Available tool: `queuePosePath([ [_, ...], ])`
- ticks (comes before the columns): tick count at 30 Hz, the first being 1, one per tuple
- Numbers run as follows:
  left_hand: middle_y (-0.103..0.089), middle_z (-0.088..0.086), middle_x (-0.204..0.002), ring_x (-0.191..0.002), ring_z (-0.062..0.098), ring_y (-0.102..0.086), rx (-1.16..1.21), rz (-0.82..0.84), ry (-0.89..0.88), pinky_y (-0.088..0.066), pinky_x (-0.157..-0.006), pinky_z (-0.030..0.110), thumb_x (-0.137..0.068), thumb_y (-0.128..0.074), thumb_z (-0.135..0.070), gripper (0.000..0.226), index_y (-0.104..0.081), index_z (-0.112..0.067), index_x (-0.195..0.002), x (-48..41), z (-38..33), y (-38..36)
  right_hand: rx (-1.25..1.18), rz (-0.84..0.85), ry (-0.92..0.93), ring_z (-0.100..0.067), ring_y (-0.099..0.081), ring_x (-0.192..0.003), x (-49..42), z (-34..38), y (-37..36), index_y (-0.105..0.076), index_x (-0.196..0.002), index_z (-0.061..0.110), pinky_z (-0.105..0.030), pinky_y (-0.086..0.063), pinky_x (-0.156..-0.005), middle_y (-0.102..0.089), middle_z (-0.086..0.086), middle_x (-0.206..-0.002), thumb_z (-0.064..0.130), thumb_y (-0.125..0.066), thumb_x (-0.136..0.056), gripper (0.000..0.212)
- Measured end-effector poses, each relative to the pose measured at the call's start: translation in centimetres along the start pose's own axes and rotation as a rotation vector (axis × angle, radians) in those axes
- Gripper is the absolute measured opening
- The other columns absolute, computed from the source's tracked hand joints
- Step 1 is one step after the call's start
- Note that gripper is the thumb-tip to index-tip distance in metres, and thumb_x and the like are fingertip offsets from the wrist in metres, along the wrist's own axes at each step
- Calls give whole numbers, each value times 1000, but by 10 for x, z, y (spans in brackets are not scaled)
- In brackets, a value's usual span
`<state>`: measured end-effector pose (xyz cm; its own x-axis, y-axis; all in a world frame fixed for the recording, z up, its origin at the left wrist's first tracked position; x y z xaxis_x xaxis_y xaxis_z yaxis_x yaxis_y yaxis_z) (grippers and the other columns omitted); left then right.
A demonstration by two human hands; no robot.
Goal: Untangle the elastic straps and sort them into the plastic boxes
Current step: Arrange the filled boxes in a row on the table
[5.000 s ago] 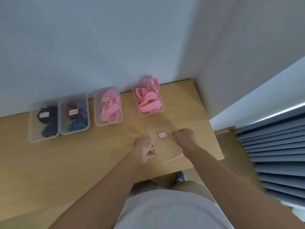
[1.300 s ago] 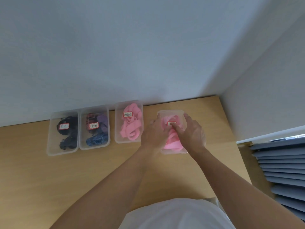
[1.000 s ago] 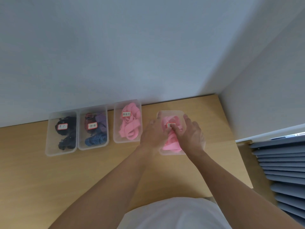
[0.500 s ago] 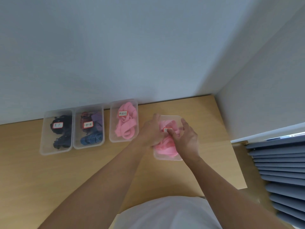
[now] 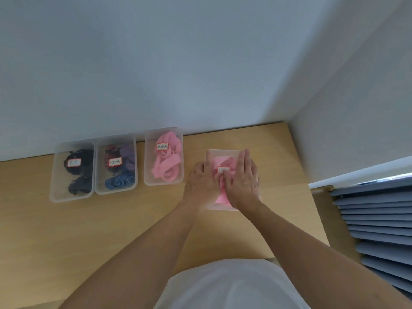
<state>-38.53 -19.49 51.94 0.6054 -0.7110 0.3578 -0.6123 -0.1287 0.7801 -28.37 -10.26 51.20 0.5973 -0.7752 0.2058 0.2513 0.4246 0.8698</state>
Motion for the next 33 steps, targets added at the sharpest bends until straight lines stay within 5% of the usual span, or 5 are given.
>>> queuePosePath([
  [7, -24, 13, -164, -137, 36, -42, -292, -180, -22, -36, -111, 46, -104, -22, -53, 67, -10, -19, -161, -1, -2, -2, 72, 54, -14, -23, -6, -153, -4, 3, 3, 0, -160, 18, -50, -26, -117, 5, 3, -169, 63, -16, -92, 83],
  [13, 15, 1, -171, -155, 32, -13, -327, -114, -38, -19, -124, 45, -107, -17, -46, 66, 1, -15, -163, -4, -2, -5, 362, 58, 318, -24, 3, -156, -9, 14, 4, -18, -159, 8, -51, -18, -123, -2, -5, -170, 44, -7, -101, 69],
  [16, 16, -1, -171, -158, 27, 0, -386, -114, -92, -14, -126, 45, -109, -18, -40, 62, 0, -17, -164, -3, -6, -7, 259, 61, 372, -20, 1, -156, -13, 10, 5, -21, -159, 7, -40, -38, -114, -7, -4, -170, 40, -14, -102, 66],
  [26, 17, 10, -170, -156, 29, 17, -465, -78, -37, 11, -124, 57, -106, -9, -41, 66, 4, -7, -162, 1, -14, -13, 147, 63, 426, -16, 3, -156, -22, 6, 4, -18, -159, 8, -37, -34, -116, -6, -1, -170, 41, -13, -99, 68],
  [33, 6, 18, -170, -157, 36, 9, -444, -111, -123, -4, -126, 55, -98, -16, -54, 83, -3, -3, -162, 7, -14, -15, -278, -60, 74, -28, -35, -141, -51, 10, 10, -37, -150, 7, -35, -33, -109, -32, -13, -157, 32, -39, -106, 51],
])
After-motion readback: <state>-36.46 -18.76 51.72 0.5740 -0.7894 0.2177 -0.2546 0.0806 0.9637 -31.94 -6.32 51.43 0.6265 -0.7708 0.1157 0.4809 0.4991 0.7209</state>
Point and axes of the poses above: each hand's wrist, its own x-axis away from the middle knuckle, its own y-axis out of the back of the hand, z = x × y, the point moved 3 cm from there along -x, towards the middle knuckle
